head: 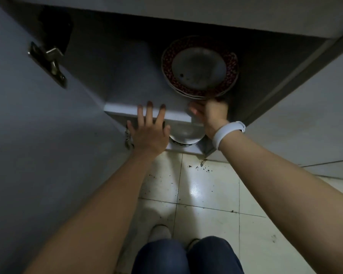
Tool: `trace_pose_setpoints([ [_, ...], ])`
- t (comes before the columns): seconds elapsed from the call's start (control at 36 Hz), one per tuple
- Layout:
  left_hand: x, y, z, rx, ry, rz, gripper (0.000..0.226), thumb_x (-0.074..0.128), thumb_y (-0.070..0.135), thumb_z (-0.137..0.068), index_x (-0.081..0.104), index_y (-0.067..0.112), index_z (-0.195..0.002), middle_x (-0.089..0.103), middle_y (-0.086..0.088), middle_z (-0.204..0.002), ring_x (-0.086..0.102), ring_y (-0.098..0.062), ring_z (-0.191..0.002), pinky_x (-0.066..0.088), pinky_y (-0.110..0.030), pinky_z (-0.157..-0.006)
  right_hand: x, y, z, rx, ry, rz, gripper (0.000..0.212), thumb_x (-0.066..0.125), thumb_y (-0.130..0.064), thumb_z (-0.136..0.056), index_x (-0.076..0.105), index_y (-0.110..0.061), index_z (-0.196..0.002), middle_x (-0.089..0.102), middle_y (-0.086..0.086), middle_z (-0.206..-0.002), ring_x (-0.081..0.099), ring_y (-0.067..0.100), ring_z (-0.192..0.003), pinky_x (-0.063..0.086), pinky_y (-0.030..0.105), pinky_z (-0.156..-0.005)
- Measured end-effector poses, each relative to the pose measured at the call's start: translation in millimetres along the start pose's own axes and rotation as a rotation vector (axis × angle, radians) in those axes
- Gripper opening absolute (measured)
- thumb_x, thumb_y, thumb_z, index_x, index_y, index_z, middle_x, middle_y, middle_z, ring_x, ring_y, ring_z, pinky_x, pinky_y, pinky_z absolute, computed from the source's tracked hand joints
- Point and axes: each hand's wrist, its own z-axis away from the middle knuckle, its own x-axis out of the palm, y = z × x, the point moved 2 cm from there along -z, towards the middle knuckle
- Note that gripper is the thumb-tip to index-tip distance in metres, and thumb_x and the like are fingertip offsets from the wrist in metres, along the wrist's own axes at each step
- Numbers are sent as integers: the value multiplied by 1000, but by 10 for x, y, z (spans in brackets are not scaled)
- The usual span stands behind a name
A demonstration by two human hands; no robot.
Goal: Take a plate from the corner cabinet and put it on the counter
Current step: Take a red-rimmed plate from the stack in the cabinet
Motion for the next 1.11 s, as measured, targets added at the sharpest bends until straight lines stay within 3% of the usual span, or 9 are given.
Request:
trace_pose_setpoints([
  [0.08, -6, -25, 11, 18, -31, -16, 58, 30, 45, -92, 2, 40, -142, -9, 4, -158, -13, -25, -145, 6, -66, -113, 102, -72, -7, 36, -3, -193, 24, 39, 1, -88, 56, -12, -78, 59, 11, -77, 59, 21, -63, 54, 51, -84],
  [0.22, -98, -29, 22, 42, -110, -41, 67, 41, 36, -90, 0, 37, -143, -12, 2, -158, -15, -27, -144, 13, -65, -113, 145, -104, -21, 89, 56, -259, 18, 41, 7, -83, 55, -4, -83, 62, 21, -107, 61, 37, -101, 55, 44, -80],
  [0.31, -182, -14, 89, 10, -123, 39, 62, 42, 31, -90, 11, 31, -144, -3, -1, -159, -9, -28, -145, 13, -60, -116, 94, -72, 76, 98, 94, -201, 28, 42, 8, -80, 57, 6, -103, 63, 17, -90, 62, 32, -81, 57, 39, -70],
  [0.39, -268, 8, 283, -133, -99, 250, 54, 45, 25, -90, 27, 19, -141, 12, -9, -157, 6, -31, -145, 20, -55, -116, 3, 57, 295, 135, 141, -210, 36, 41, 8, -82, 50, 5, -117, 63, 22, -110, 65, 32, -86, 60, 31, -54],
  [0.53, -462, 52, 757, -390, -19, 579, 32, 44, 8, -87, 55, 1, -116, 51, -21, -132, 48, -35, -120, 42, -37, -97, -307, 223, 896, 247, 50, -191, 28, 43, 1, -87, 53, -10, -111, 63, 17, -117, 65, 31, -99, 61, 33, -65],
  [0.61, -586, 100, 1170, -509, -47, 706, 33, 43, 7, -88, 54, 0, -118, 56, -22, -126, 51, -35, -116, 43, -39, -100, -577, 285, 1373, 333, 33, -139, 29, 45, 1, -86, 54, -4, -113, 65, 18, -108, 66, 31, -92, 60, 36, -71],
  [0.75, -974, 267, 1853, -670, -108, 835, 33, 42, 8, -89, 55, 3, -118, 58, -17, -126, 54, -31, -114, 42, -35, -97, -992, 253, 2210, 467, 119, -61, 23, 46, 1, -87, 50, -2, -110, 65, 18, -91, 68, 26, -70, 61, 31, -54],
  [0.92, -1513, 484, 2308, -616, -230, 795, 33, 40, 5, -88, 55, 4, -118, 58, -15, -126, 54, -27, -112, 40, -32, -95, -1442, -110, 3195, 493, 203, -28, 19, 47, -4, -90, 48, -3, -109, 65, 16, -86, 66, 27, -71, 61, 28, -55],
  [1.11, -1976, 1173, 2421, -210, -393, 480, 33, 43, 11, -91, 51, 5, -123, 57, -19, -127, 53, -34, -115, 42, -36, -95, -2064, -676, 3830, 389, 281, 0, 24, 48, -10, -90, 48, -5, -114, 65, 20, -100, 70, 19, -67, 60, 26, -54],
])
